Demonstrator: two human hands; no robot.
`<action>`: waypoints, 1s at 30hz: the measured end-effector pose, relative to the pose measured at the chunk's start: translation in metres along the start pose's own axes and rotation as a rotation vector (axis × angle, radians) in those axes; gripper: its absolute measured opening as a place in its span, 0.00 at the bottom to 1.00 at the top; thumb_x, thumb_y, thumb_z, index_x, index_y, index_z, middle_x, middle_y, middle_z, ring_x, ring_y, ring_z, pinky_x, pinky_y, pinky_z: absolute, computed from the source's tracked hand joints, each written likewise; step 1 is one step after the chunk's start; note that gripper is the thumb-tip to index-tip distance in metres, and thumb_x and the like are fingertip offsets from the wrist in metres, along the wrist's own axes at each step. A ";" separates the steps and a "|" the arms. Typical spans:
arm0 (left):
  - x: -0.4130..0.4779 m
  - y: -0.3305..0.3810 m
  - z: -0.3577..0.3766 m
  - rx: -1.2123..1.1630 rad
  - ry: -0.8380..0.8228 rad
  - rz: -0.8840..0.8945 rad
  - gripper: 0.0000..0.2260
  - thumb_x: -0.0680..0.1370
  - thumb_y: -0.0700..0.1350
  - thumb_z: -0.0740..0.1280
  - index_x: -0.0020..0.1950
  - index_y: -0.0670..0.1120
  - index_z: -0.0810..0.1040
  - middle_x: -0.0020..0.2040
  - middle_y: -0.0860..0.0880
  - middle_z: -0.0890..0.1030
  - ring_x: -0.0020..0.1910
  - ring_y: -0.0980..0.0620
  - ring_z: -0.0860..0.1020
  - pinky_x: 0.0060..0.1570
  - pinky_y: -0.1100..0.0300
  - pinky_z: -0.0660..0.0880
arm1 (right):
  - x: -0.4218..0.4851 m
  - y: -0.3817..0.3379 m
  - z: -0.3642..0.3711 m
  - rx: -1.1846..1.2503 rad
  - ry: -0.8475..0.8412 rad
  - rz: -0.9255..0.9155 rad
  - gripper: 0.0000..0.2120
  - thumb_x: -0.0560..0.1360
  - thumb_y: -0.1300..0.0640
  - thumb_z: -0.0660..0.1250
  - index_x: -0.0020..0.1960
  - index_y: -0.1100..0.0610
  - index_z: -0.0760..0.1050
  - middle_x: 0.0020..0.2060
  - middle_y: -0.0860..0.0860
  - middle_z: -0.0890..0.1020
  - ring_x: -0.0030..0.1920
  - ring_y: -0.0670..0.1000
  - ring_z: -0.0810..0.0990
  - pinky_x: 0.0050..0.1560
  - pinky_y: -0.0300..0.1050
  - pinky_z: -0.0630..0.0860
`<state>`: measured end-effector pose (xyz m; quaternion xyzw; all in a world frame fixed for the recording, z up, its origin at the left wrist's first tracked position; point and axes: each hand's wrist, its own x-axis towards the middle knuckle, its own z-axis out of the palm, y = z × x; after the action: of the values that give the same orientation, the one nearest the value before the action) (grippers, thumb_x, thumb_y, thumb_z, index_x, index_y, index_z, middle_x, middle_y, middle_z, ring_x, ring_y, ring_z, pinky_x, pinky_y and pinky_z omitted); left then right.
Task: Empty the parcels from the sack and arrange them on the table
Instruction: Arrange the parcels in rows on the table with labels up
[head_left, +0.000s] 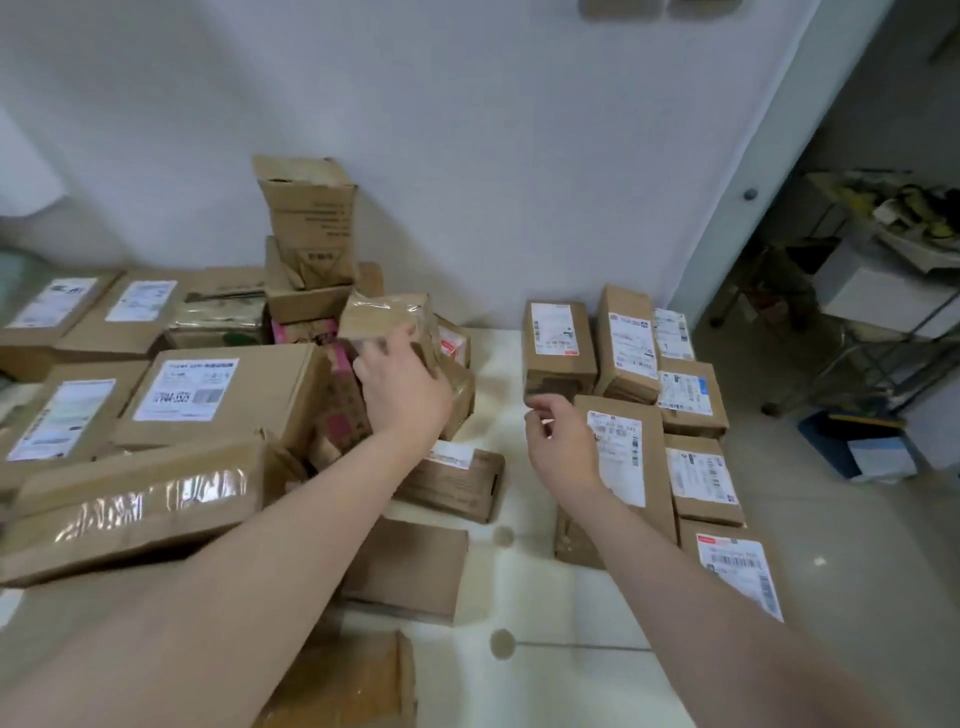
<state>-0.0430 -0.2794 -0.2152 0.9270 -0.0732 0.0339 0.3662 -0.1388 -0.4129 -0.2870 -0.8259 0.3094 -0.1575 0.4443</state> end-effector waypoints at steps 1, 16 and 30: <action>0.019 0.002 -0.004 0.041 0.031 0.059 0.24 0.76 0.41 0.67 0.71 0.49 0.67 0.69 0.41 0.66 0.69 0.41 0.63 0.68 0.51 0.62 | 0.015 -0.008 0.010 -0.009 -0.022 0.002 0.12 0.80 0.55 0.61 0.63 0.52 0.74 0.53 0.46 0.79 0.49 0.46 0.77 0.52 0.42 0.74; 0.164 0.029 -0.005 0.777 -1.015 0.416 0.48 0.65 0.60 0.78 0.78 0.52 0.57 0.72 0.49 0.67 0.69 0.44 0.68 0.64 0.51 0.68 | 0.183 -0.027 0.085 -0.101 -0.253 0.218 0.20 0.78 0.53 0.62 0.69 0.54 0.71 0.61 0.54 0.77 0.55 0.54 0.78 0.57 0.52 0.78; 0.191 -0.035 0.075 0.513 -0.698 0.052 0.28 0.80 0.39 0.58 0.79 0.46 0.55 0.74 0.41 0.65 0.69 0.41 0.69 0.65 0.51 0.71 | 0.220 -0.026 0.106 -0.238 -0.329 0.054 0.21 0.76 0.50 0.67 0.68 0.52 0.73 0.66 0.50 0.76 0.64 0.53 0.75 0.61 0.44 0.72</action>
<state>0.1515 -0.3265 -0.2718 0.9418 -0.2050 -0.2552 0.0764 0.0948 -0.4775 -0.3274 -0.8785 0.2713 0.0290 0.3921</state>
